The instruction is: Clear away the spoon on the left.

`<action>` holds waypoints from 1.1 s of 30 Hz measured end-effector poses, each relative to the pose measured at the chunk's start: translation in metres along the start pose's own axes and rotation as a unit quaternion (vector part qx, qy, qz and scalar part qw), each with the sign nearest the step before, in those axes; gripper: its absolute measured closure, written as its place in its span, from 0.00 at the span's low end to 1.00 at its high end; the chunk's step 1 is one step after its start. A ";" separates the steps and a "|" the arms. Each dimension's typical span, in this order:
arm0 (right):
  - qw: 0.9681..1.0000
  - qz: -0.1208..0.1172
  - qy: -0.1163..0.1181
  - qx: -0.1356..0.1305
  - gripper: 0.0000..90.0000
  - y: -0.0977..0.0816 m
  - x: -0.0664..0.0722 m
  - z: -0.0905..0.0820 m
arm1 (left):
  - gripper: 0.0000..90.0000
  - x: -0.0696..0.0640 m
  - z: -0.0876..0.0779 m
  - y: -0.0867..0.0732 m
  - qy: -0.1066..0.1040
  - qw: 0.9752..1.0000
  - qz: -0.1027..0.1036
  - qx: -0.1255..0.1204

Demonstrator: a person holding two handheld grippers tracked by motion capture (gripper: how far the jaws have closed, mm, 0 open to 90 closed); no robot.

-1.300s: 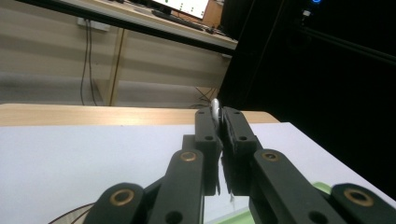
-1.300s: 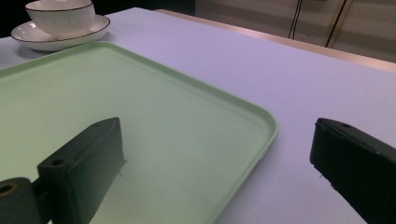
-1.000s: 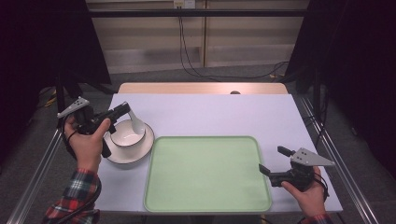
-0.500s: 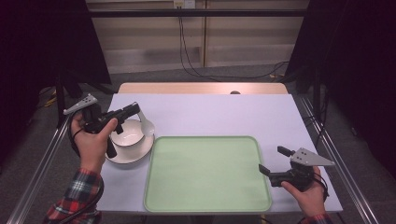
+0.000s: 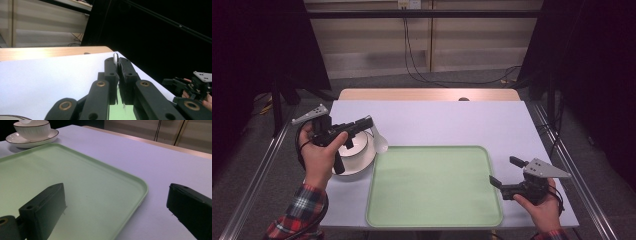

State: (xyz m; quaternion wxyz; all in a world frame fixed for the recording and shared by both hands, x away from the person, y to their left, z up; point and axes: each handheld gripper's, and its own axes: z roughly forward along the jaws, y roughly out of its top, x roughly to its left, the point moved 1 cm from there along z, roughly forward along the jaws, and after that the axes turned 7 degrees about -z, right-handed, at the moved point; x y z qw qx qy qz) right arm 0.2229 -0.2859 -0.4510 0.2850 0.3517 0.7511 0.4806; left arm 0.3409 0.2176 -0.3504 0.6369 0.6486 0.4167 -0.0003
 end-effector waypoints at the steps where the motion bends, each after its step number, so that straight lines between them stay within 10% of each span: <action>1: 1.000 0.000 -0.001 0.000 0.02 0.000 0.000 0.000 | 0.95 0.000 0.000 -0.001 0.000 1.000 0.003 0.006; 33: 1.000 0.001 -0.001 -0.002 0.02 0.000 0.000 -0.001 | 0.95 -0.005 0.017 -0.041 -0.027 0.998 -0.018 0.061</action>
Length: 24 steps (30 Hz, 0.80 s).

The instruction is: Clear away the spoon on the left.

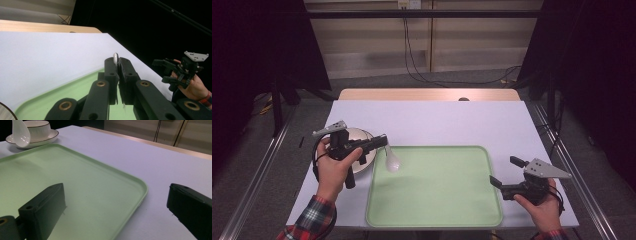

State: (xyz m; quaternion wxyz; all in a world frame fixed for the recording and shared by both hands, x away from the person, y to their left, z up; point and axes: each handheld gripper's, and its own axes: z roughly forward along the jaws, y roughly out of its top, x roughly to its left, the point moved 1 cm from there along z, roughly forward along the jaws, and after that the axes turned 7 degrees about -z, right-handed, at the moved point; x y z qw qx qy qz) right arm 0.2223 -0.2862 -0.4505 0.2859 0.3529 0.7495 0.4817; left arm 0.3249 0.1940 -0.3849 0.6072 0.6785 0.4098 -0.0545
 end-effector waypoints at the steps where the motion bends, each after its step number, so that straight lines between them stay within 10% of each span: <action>1: 1.000 0.000 -0.001 0.000 0.02 0.000 0.000 0.000 | 0.95 0.000 0.000 -0.001 -0.003 1.000 0.000 0.001; 24: 1.000 -0.001 0.001 -0.001 0.02 0.000 0.000 0.000 | 0.95 -0.001 0.009 -0.025 -0.020 0.999 -0.016 0.033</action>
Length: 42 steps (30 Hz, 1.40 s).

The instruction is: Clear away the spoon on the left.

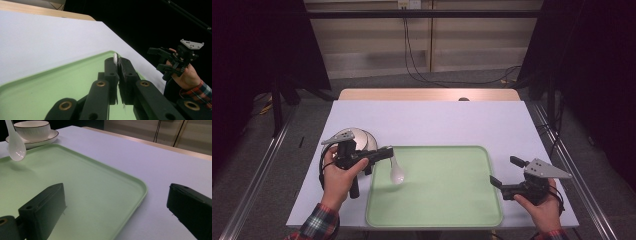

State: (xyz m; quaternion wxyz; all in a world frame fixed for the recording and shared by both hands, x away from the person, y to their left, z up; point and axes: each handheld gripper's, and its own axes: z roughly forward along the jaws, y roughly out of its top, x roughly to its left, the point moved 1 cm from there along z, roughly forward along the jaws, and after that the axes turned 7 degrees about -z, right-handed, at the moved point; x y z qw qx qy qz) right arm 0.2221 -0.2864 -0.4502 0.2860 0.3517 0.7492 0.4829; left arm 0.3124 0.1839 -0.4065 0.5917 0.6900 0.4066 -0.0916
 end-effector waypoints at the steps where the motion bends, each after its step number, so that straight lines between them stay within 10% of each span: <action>1: 1.000 0.000 0.000 0.000 0.02 0.000 0.000 0.000 | 0.95 0.000 0.000 -0.001 0.002 1.000 -0.003 -0.002; 42: 1.000 -0.002 -0.003 0.000 0.02 0.000 0.000 0.000 | 0.95 0.002 0.012 -0.029 -0.030 0.998 -0.039 0.047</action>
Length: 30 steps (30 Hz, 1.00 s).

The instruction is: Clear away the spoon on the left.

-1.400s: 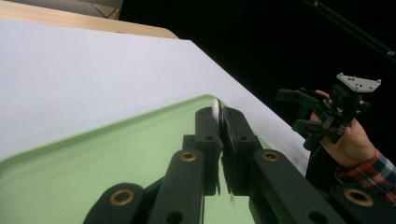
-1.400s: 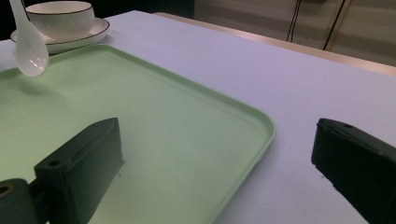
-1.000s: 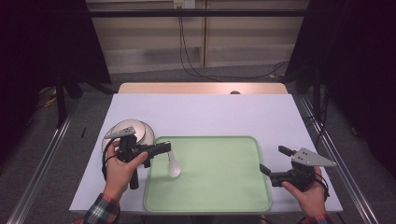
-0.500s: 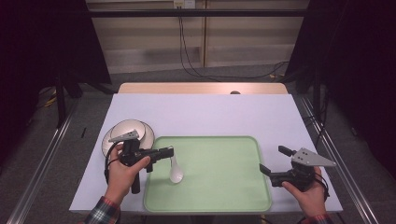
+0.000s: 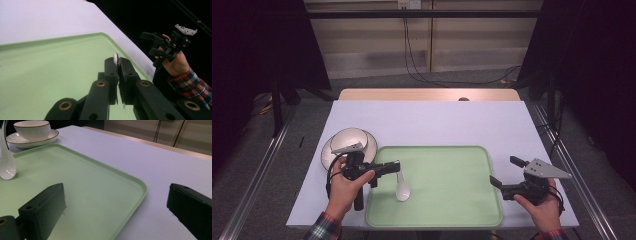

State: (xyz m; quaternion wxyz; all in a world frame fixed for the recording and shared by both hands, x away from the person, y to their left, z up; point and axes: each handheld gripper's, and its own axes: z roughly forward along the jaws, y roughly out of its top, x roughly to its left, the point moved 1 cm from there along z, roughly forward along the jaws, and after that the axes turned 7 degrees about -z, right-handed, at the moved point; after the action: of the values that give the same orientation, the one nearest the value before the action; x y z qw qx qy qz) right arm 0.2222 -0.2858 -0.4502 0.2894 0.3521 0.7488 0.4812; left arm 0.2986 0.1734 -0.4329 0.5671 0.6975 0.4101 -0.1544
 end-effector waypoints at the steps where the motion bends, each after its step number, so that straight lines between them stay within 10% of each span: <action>1: 1.000 0.000 0.001 0.000 0.02 0.000 0.000 0.000 | 0.95 0.000 0.000 0.000 0.000 1.000 0.000 0.000; 30: 1.000 -0.006 0.008 0.003 0.02 0.000 0.001 0.001 | 0.88 0.027 0.014 -0.004 0.058 0.998 0.037 -0.015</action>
State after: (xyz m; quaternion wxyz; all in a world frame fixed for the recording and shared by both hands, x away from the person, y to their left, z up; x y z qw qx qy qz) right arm 0.2221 -0.2848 -0.4509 0.2853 0.3448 0.7547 0.4797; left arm 0.3156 0.1711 -0.4584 0.5579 0.7114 0.4184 -0.0868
